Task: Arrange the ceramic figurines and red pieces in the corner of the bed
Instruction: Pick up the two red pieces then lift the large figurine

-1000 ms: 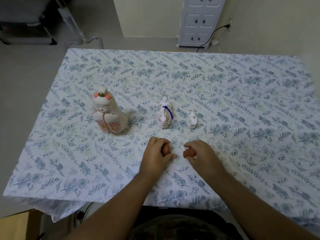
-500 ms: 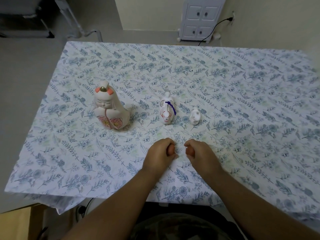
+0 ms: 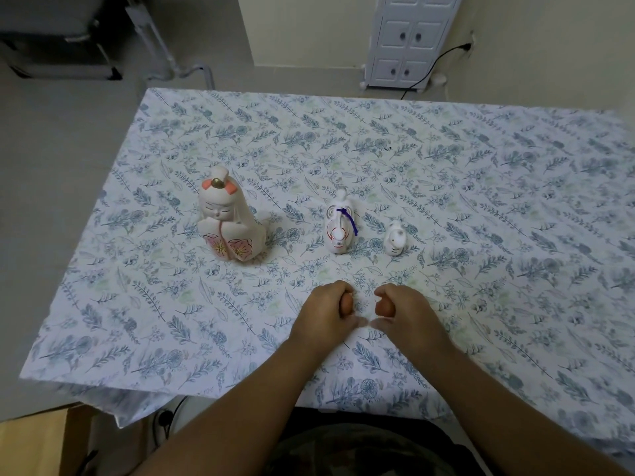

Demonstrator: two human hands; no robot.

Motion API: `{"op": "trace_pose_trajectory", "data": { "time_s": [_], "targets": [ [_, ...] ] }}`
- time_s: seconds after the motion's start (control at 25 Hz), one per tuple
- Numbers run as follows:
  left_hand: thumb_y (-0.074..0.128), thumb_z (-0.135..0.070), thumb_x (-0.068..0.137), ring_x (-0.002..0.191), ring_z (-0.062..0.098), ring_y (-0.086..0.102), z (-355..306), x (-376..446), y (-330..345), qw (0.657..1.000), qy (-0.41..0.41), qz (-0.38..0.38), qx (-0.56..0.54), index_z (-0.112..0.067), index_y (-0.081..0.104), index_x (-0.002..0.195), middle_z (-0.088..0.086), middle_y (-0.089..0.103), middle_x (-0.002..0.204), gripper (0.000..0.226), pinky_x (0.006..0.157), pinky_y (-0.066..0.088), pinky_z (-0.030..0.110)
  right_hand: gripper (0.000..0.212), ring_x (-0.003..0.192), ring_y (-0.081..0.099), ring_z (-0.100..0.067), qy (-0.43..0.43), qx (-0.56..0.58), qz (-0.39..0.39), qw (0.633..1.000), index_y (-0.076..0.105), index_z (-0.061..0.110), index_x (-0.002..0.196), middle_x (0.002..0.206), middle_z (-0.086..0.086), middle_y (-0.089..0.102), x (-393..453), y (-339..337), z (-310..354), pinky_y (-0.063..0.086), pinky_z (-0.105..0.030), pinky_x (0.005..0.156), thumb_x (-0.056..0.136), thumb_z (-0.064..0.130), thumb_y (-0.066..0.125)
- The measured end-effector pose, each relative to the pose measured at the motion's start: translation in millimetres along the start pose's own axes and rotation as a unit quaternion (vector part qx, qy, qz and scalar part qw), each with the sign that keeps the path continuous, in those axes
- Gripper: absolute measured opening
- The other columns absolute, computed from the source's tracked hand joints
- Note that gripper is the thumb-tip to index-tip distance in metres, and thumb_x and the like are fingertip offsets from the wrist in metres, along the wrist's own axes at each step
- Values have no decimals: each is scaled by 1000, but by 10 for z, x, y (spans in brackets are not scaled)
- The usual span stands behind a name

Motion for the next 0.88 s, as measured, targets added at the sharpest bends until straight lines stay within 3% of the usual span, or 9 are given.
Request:
{"op": "trace_pose_trajectory", "data": {
  "time_s": [0.12,0.28,0.36,0.48,0.6,0.64,0.76,0.88],
  "targets": [
    [80,-52,70,112,14,55,-37,-118,-135,1000,-8,-16,1,-18,55,131,-3,61,122,74,87,40,22,68,102,44,-11,-15,-28,-30,999,61,19,123,104,3,61,-131,-90,87,37,-15,79,66,41,88],
    [69,-58,83,124,5,46,12,-427,-578,994,-6,-110,4,-23,54,136,-9,57,133,65,94,27,8,68,112,47,-14,-65,-111,-96,987,60,22,126,116,7,59,-219,-240,432,49,-31,85,71,55,79],
    [66,-53,88,127,7,46,100,-536,-853,986,-11,-165,2,-24,53,135,-9,56,134,56,99,30,13,62,113,48,-14,-92,-111,-104,984,61,21,127,118,6,60,-137,-223,711,50,-31,88,77,55,73],
    [67,-44,90,126,11,48,254,-578,-1287,967,-21,-252,-22,-23,52,133,-7,55,131,50,102,40,25,57,122,45,-14,-130,-91,-71,985,57,22,133,127,5,60,98,-74,1234,37,-25,99,85,50,68],
    [72,-42,88,126,14,46,451,-460,-1705,947,-29,-315,-57,-20,48,137,-4,52,131,59,102,45,38,68,131,40,-11,-126,-36,-16,991,42,29,144,139,8,52,442,131,1776,37,-29,106,85,50,69],
    [73,-44,86,129,14,44,518,-386,-1815,946,-41,-311,-75,-21,45,141,-3,50,135,65,103,44,38,75,129,42,-7,-118,-7,0,993,37,30,146,139,10,51,551,175,1949,40,-29,103,83,50,71],
    [73,-50,83,138,13,37,666,-127,-2032,963,-75,-231,-117,-25,35,149,-1,41,150,81,108,36,35,76,96,52,21,-92,108,60,988,38,28,143,110,29,53,859,290,2305,40,-2,78,80,31,81],
    [78,-33,85,117,-3,57,703,3,-2097,967,-27,-164,-192,-31,48,135,-12,61,129,59,94,52,27,70,88,63,10,-53,144,76,985,44,30,137,102,23,62,1023,425,2360,47,-4,65,79,19,81]
  ]
}}
Point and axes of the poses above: each hand's wrist, its own x-axis towards the middle knuckle, its own y-axis out of the palm, z = x × y, the point moved 2 cm from there along x, towards the middle knuckle
